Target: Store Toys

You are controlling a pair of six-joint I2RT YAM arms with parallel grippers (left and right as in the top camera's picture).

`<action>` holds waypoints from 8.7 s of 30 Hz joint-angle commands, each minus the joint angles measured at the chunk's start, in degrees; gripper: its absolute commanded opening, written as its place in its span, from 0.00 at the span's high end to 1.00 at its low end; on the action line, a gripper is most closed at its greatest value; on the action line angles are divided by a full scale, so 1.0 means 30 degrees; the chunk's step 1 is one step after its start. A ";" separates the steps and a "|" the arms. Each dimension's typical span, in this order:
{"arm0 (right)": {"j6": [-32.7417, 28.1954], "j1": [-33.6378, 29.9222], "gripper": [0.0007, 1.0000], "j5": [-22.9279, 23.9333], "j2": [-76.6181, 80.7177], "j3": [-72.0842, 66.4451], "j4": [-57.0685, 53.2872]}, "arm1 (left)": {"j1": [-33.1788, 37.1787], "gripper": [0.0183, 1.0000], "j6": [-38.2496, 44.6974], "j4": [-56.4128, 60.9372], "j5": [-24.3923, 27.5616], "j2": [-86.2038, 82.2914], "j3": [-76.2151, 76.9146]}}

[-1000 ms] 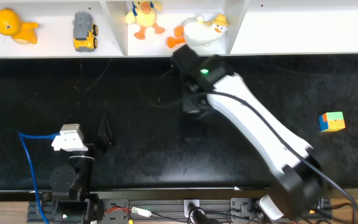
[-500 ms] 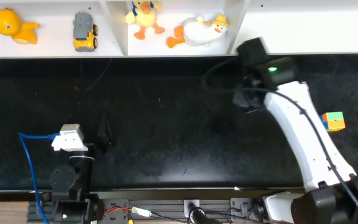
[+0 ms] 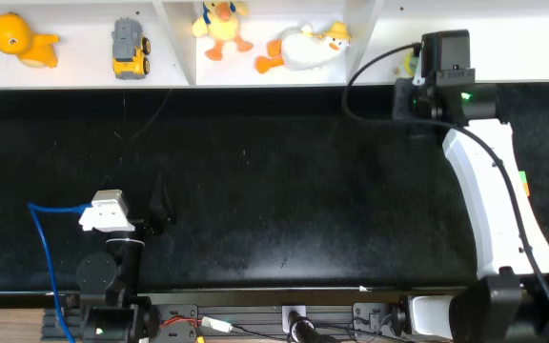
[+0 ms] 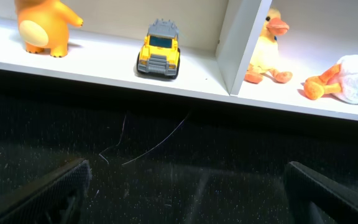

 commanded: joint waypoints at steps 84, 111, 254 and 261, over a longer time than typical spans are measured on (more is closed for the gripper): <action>1.2641 -1.5533 0.00 -0.0262 -0.3249 -0.6193 0.0532 | -0.0029 0.00 -0.0197 0.0109 -0.0022 -0.0211 -0.0182; 1.3755 -1.3049 0.00 0.1333 0.2448 -0.6193 0.1909 | -0.0029 0.00 -0.0197 0.0109 -0.0022 -0.0211 -0.0182; -0.1909 -1.0491 0.00 -0.9194 0.7672 -0.1756 2.2688 | -0.0029 0.00 -0.0197 0.0117 -0.0022 -0.0211 -0.0175; -0.4940 -1.0389 0.01 -0.6572 0.2397 -0.1756 1.4375 | -0.0029 0.00 -0.0197 0.0117 -0.0022 -0.0211 -0.0182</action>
